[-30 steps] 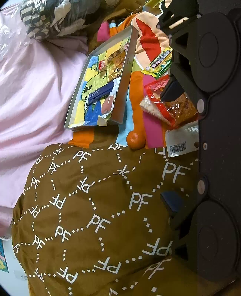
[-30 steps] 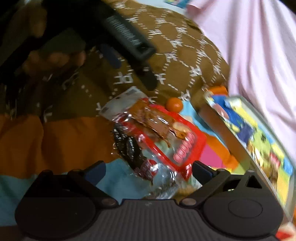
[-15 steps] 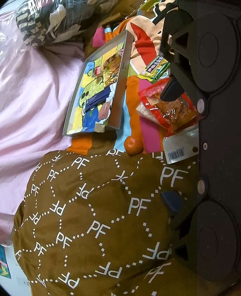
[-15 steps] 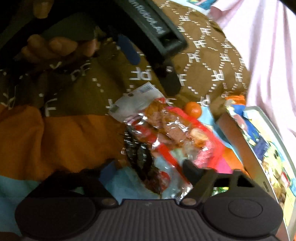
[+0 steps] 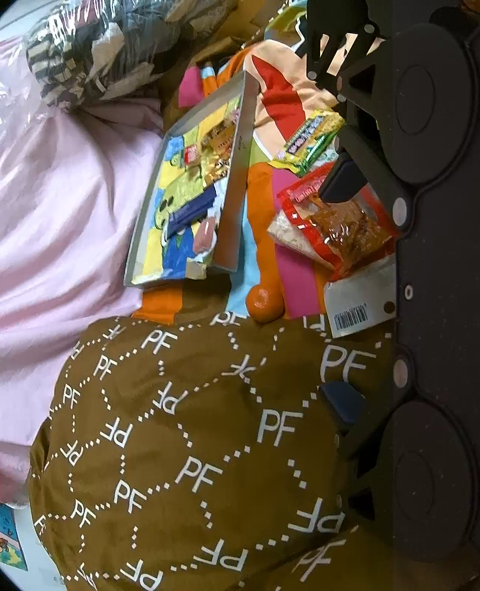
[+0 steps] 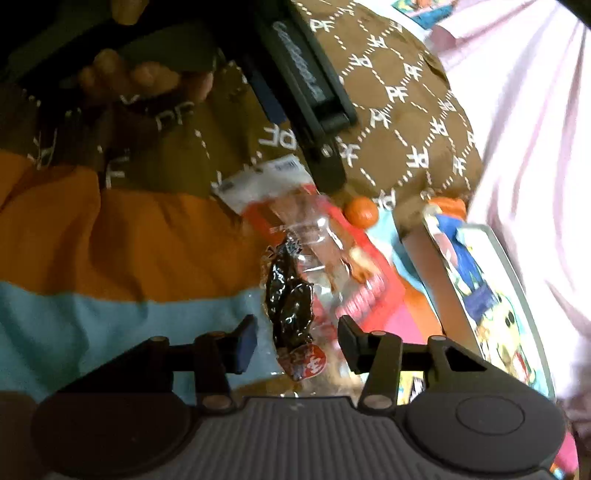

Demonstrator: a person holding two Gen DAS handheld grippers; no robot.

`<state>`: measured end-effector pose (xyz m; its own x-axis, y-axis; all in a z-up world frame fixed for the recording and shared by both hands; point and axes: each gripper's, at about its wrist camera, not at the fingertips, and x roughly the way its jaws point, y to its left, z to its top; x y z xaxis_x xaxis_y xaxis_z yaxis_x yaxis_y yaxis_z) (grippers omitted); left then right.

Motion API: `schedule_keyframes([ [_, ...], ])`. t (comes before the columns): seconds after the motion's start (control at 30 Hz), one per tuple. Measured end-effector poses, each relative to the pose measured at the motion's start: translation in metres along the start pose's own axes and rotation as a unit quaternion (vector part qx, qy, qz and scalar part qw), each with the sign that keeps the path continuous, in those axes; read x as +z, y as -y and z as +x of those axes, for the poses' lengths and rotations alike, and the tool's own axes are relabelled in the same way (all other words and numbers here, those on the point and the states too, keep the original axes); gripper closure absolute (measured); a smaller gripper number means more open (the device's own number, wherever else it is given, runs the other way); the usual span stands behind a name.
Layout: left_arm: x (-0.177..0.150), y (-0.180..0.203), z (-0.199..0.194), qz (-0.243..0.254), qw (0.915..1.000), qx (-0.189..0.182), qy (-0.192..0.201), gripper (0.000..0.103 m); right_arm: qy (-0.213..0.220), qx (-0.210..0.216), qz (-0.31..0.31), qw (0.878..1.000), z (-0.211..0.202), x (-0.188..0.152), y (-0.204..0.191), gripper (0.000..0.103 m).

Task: Organize snacks
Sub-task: 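Grasp the dark meat bag with the right tool while the left tool reaches the red packet, then grasp and lift the red spicy-strip packet with the left tool while the right tool lifts the meat bag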

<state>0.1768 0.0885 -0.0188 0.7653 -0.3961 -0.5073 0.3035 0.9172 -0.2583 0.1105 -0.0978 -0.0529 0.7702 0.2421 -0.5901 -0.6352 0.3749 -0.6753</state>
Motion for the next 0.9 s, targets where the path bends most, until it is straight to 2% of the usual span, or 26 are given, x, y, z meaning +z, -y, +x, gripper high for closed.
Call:
schedule_keyframes([
  [0.17, 0.001, 0.005, 0.0, 0.023, 0.9992, -0.029, 0.013, 0.001, 0.001, -0.011, 0.066, 0.998, -0.01, -0.016, 0.015, 0.053],
  [0.43, 0.0, 0.022, 0.012, 0.108, 0.9922, -0.061, 0.012, 0.001, 0.009, -0.019, 0.157, 0.987, -0.028, -0.035, 0.032, 0.053],
  [0.9, -0.001, 0.033, 0.045, 0.185, 0.9769, -0.09, -0.056, 0.001, 0.003, -0.016, 0.218, 0.976, -0.03, -0.048, 0.04, 0.053],
])
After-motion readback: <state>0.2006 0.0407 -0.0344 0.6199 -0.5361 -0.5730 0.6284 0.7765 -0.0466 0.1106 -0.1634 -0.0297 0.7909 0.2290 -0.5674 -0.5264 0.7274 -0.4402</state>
